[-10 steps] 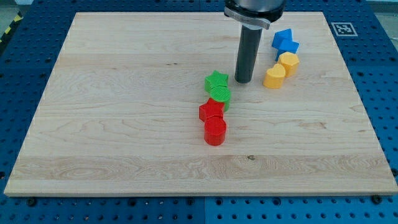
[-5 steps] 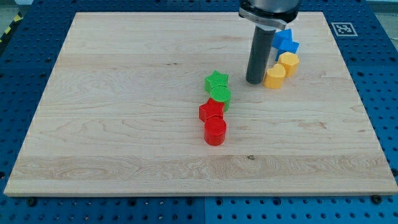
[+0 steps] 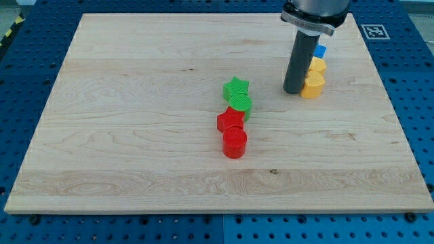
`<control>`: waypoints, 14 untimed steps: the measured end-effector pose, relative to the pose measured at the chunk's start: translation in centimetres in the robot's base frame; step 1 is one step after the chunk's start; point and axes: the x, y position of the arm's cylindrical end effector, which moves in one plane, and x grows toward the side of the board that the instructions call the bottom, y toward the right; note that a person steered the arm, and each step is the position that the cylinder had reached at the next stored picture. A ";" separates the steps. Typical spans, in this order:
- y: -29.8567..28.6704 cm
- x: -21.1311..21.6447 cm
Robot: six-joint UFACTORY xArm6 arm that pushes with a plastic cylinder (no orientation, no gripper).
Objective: Move the yellow heart below the yellow hexagon
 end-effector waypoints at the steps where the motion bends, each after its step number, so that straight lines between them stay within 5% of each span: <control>1: 0.6 0.0; 4: -0.6 0.0; 7: -0.5 4.8; 14: 3.1 2.9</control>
